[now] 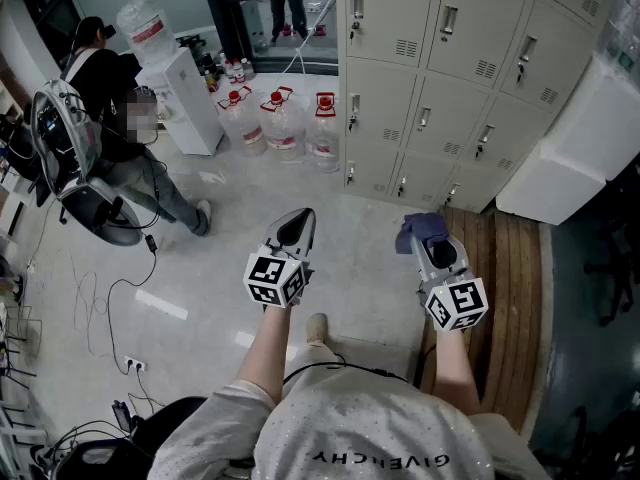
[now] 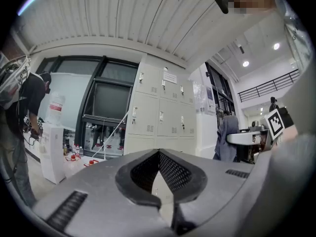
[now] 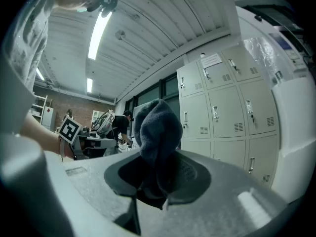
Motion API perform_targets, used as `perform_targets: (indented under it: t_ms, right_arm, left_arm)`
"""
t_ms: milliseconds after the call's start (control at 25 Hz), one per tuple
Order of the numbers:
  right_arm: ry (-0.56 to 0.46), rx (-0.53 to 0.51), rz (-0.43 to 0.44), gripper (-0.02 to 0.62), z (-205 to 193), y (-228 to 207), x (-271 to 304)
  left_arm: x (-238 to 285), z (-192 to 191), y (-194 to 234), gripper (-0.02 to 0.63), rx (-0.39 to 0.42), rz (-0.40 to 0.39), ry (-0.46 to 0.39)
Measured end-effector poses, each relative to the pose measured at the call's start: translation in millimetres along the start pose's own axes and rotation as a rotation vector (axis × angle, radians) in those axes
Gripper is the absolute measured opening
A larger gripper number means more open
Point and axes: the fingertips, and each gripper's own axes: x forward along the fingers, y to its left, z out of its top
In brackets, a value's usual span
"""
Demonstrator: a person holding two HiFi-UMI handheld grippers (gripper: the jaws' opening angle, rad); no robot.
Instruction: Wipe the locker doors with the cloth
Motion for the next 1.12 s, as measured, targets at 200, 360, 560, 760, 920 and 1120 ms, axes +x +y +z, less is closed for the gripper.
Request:
perform_targets:
  t_ms: [200, 360, 560, 760, 920, 1120]
  right_arm:
    - [0.002, 0.003, -0.031, 0.103, 0, -13, 57]
    - [0.005, 0.012, -0.062, 0.103, -5, -19, 94]
    - [0.024, 0.017, -0.099, 0.103, -15, -14, 141]
    - [0.026, 0.037, -0.132, 0.103, -22, -15, 179]
    - [0.015, 0.068, -0.174, 0.103, -22, -22, 196]
    - [0.022, 0.078, -0.21, 0.104, -18, -42, 198]
  left_arm:
    - [26, 9, 65, -0.002, -0.001, 0.018, -0.013]
    - [49, 10, 102, -0.002, -0.007, 0.004, -0.015]
    - [72, 9, 149, -0.002, -0.014, -0.03, 0.005]
    - [97, 14, 187, -0.002, -0.004, -0.067, 0.012]
    - [118, 15, 205, -0.002, -0.011, -0.085, 0.01]
    - [142, 11, 204, -0.002, -0.031, -0.103, 0.014]
